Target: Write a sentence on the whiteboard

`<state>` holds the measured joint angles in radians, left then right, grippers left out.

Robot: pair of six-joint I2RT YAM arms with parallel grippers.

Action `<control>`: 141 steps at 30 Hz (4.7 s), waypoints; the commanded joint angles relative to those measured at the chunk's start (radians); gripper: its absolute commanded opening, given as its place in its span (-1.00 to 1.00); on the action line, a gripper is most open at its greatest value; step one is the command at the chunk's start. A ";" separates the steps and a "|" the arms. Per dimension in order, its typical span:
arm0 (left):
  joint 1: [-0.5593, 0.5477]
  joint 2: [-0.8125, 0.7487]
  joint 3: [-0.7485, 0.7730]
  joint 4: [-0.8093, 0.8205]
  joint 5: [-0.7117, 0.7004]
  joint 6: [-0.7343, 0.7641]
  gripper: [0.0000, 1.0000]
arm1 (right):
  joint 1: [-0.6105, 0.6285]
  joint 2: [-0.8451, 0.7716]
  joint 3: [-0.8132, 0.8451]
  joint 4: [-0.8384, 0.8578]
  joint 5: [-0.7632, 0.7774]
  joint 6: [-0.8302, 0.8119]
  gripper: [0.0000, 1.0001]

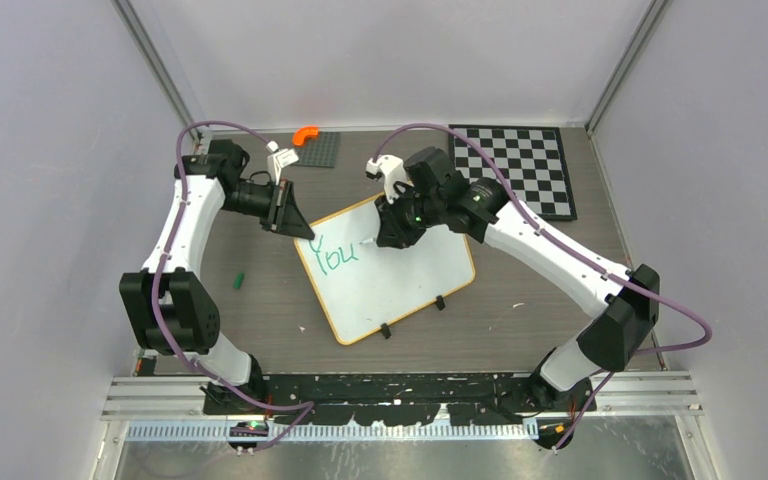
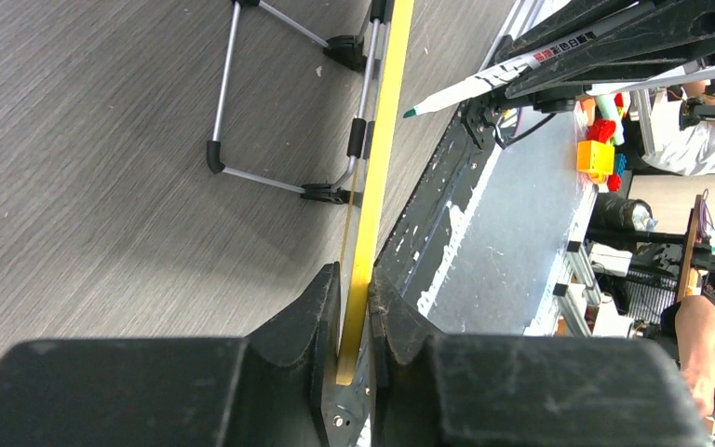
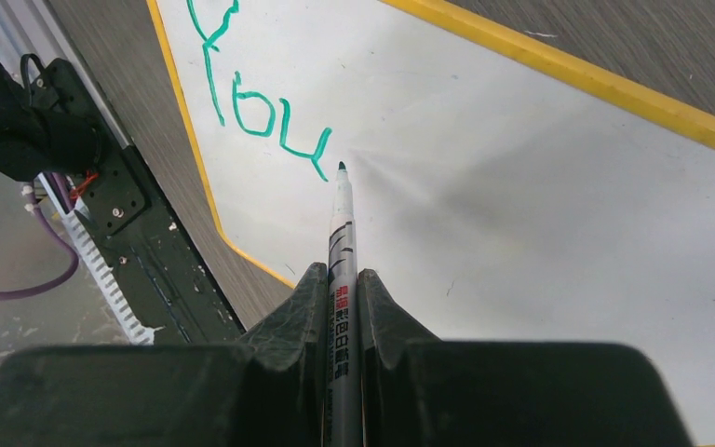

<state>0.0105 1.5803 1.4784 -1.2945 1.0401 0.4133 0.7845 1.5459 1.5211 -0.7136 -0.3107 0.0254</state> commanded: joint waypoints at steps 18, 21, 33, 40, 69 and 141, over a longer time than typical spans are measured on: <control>-0.002 -0.008 -0.012 0.012 -0.023 -0.009 -1.00 | 0.016 -0.047 -0.012 0.019 0.074 -0.016 -0.99; -0.002 -0.006 -0.012 0.011 -0.023 -0.009 -1.00 | 0.017 -0.041 -0.009 0.025 0.084 -0.020 -1.00; -0.001 -0.009 -0.012 0.011 -0.025 -0.009 -1.00 | 0.012 -0.003 0.021 0.040 0.125 -0.020 -0.99; -0.001 -0.014 -0.023 0.015 -0.025 -0.006 -1.00 | -0.008 -0.013 0.005 0.037 0.138 -0.020 -0.99; -0.031 -0.016 -0.017 0.013 -0.036 -0.011 -1.00 | -0.019 0.007 0.027 0.026 0.127 -0.051 -0.99; -0.039 0.000 -0.003 0.007 -0.049 -0.009 -1.00 | -0.059 -0.060 0.016 -0.053 0.086 -0.073 -0.99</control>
<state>-0.0086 1.5791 1.4654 -1.2926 1.0096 0.4221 0.7395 1.5314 1.4536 -0.7723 -0.2352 -0.0299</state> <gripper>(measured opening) 0.139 0.173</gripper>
